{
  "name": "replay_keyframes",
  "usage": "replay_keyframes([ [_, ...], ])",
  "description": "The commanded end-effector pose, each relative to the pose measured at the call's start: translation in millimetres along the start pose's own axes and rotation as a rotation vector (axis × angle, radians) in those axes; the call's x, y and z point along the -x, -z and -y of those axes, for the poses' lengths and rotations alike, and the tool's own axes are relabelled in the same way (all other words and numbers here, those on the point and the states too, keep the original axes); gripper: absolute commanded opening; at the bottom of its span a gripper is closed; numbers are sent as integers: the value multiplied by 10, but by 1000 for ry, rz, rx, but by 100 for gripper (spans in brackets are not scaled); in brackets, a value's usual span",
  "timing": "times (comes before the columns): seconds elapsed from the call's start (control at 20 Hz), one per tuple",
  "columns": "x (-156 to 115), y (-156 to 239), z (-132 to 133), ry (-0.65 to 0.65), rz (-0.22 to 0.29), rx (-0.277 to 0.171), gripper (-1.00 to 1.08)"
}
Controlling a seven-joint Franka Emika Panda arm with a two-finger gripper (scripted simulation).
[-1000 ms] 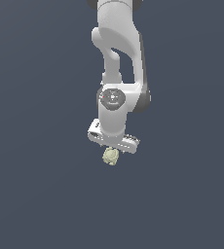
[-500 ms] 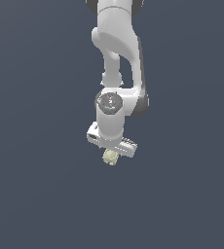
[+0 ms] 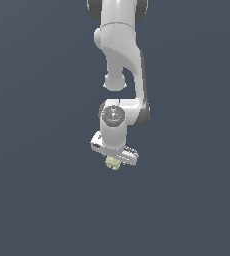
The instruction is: Pick up the object and move it to a goal position.
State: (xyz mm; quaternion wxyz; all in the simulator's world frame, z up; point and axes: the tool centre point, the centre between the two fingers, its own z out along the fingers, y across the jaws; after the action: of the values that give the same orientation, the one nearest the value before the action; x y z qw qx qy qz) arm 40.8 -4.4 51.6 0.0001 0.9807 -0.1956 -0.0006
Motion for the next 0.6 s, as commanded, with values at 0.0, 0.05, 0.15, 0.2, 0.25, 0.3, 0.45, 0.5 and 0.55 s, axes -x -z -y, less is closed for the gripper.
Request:
replay_keyframes([
  [0.0, -3, -92, 1, -1, -1, 0, 100],
  [0.05, -5, -110, 3, -1, -1, 0, 100],
  [0.15, -12, -122, 7, -1, -1, 0, 100],
  [0.2, -14, -121, 7, -1, -1, 0, 100],
  [0.25, -14, -121, 7, -1, -1, 0, -100],
  [0.3, -14, -121, 7, -1, -1, 0, -100],
  [0.45, -14, -121, 7, -1, -1, 0, -100],
  [0.5, -14, -121, 7, -1, -1, 0, -100],
  [0.55, -14, -121, 7, -1, -1, 0, -100],
])
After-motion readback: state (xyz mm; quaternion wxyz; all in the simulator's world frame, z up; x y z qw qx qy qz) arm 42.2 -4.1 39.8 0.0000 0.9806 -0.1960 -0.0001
